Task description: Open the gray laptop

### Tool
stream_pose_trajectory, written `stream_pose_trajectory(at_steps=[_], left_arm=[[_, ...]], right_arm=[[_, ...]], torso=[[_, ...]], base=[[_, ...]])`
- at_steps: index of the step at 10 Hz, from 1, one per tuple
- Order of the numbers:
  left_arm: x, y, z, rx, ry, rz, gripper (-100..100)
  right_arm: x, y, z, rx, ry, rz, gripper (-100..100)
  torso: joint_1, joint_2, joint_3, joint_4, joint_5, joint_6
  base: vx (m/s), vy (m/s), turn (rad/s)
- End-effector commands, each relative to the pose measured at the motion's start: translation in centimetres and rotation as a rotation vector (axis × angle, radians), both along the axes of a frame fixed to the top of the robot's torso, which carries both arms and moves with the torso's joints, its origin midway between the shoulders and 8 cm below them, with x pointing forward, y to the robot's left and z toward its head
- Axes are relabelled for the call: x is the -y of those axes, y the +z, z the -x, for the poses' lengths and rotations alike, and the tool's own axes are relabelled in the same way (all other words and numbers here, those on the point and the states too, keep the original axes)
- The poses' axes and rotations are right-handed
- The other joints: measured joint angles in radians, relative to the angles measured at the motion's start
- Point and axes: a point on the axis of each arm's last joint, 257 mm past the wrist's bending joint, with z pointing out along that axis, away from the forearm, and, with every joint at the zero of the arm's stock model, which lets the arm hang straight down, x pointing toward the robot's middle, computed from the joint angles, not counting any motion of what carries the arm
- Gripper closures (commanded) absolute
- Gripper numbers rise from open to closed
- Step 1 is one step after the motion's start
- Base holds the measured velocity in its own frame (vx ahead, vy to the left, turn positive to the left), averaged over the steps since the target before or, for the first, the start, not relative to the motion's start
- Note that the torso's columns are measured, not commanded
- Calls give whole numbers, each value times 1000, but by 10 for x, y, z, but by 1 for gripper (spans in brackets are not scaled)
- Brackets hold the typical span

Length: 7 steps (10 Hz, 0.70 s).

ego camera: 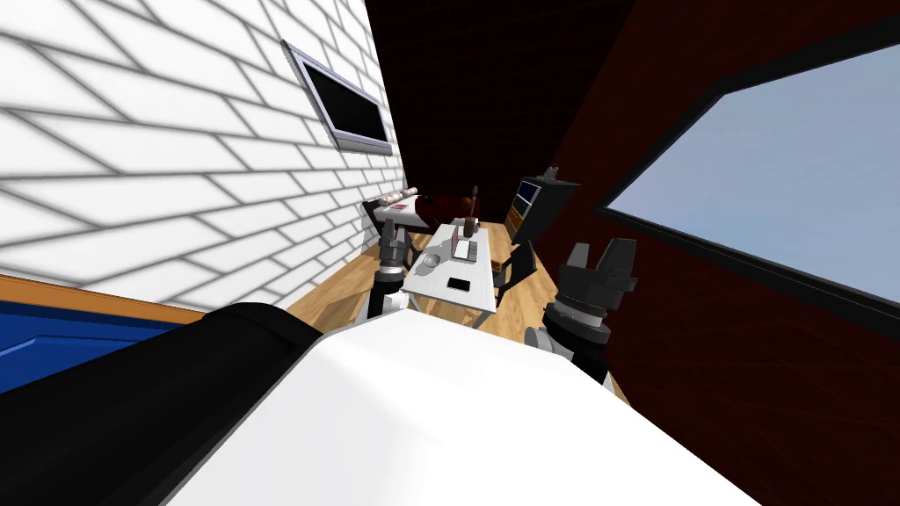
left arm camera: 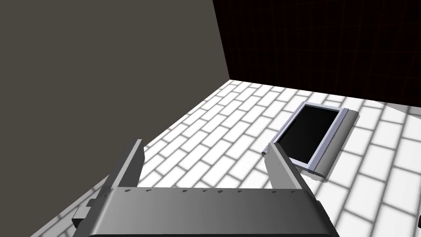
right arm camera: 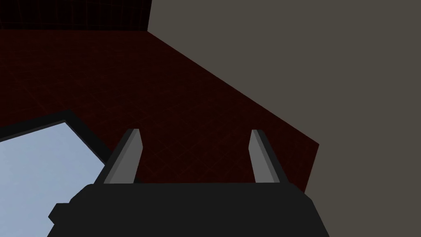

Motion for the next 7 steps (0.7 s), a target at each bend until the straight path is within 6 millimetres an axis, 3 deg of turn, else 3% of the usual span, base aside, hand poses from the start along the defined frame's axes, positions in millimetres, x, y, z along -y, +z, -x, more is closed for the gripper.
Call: stream_pose_trajectory(at_steps=[1, 4, 5, 7], left_arm=[[0, 0, 0, 0, 0, 0, 0], [0, 0, 0, 0, 0, 0, 0], [-1, -7, -5, -28, 1, -34, -100], [-5, -22, -15, -86, 14, -92, -100]], right_arm=[[0, 0, 0, 0, 0, 0, 0], [0, 0, 0, 0, 0, 0, 0], [0, 0, 0, 0, 0, 0, 0], [0, 0, 0, 0, 0, 0, 0]], torso=[[0, 74, -147, 74, 0, 0], [0, 296, -590, 295, 0, 0], [0, 369, -738, 369, 0, 0], [0, 414, -825, 412, 0, 0]], base=[[0, 0, 0], [0, 0, 0], [-5, -5, -98], [-37, -16, -195]])
